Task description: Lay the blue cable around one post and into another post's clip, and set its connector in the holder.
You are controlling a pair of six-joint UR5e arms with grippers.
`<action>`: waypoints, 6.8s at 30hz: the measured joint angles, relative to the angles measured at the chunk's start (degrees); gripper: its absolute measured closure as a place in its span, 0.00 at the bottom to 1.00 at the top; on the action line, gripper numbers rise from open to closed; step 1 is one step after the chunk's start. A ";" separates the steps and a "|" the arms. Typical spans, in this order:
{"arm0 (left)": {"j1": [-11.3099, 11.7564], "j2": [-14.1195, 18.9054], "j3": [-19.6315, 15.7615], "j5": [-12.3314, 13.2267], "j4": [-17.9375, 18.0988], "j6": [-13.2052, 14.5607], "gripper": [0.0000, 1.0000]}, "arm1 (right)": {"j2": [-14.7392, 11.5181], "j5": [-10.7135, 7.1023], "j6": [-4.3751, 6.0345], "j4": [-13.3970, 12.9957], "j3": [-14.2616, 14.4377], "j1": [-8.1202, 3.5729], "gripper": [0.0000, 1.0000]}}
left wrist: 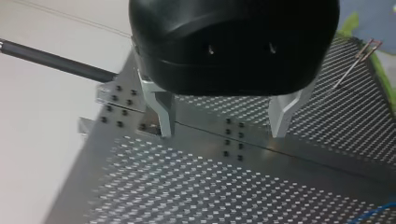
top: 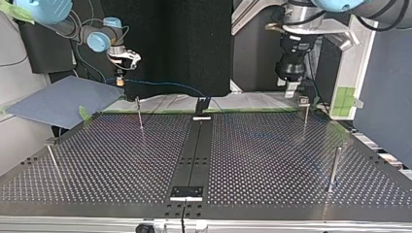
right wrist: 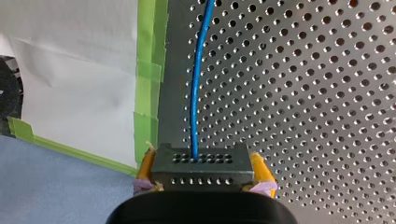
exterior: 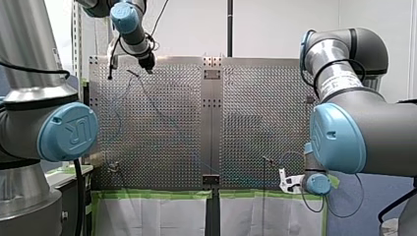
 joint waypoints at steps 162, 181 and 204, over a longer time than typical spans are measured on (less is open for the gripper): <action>-32.83 -80.02 23.45 -19.63 52.76 6.97 0.00 | -7.12 -4.13 6.61 -5.11 5.85 -4.64 1.00; -33.58 -80.30 24.61 -19.91 50.70 4.27 0.00 | -6.97 -4.15 6.61 -5.02 5.85 -4.57 1.00; -33.64 -74.54 24.61 -18.66 51.04 4.33 0.00 | -6.77 -4.60 6.60 -5.03 5.88 -4.40 1.00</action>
